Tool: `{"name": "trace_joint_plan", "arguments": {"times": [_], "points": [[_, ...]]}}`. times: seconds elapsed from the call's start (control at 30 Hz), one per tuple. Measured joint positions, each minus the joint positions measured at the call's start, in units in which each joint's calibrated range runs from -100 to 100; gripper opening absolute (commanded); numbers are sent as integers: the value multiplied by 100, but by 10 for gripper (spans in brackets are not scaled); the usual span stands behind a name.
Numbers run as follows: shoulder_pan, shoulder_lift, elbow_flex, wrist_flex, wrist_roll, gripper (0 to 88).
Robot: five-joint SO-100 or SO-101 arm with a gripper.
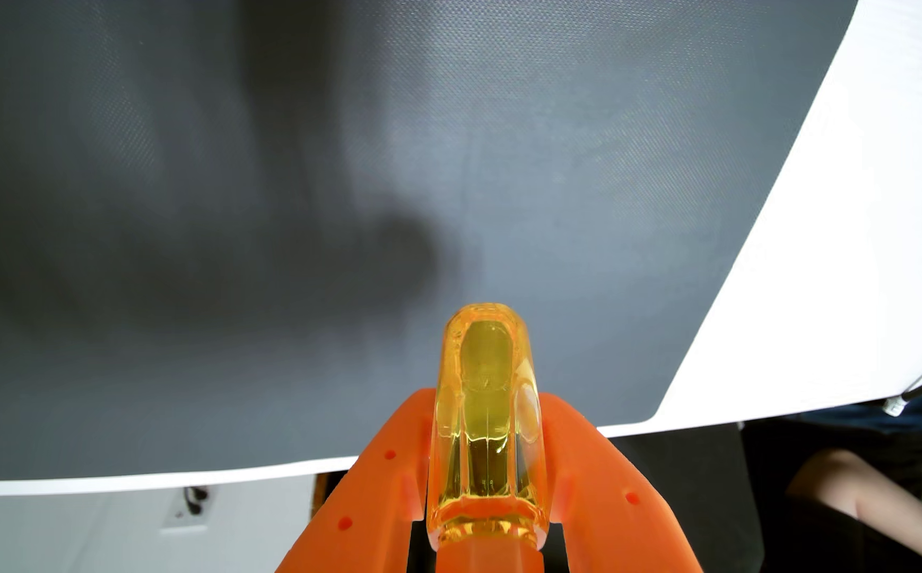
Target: Grab the eyedrops
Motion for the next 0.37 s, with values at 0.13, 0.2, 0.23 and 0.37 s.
{"name": "trace_joint_plan", "arguments": {"times": [0.13, 0.2, 0.23, 0.37], "points": [[0, -17, 0, 0, 0, 6], [0, -25, 0, 0, 0, 6], [0, -25, 0, 0, 0, 6], [0, -25, 0, 0, 0, 6]]}}
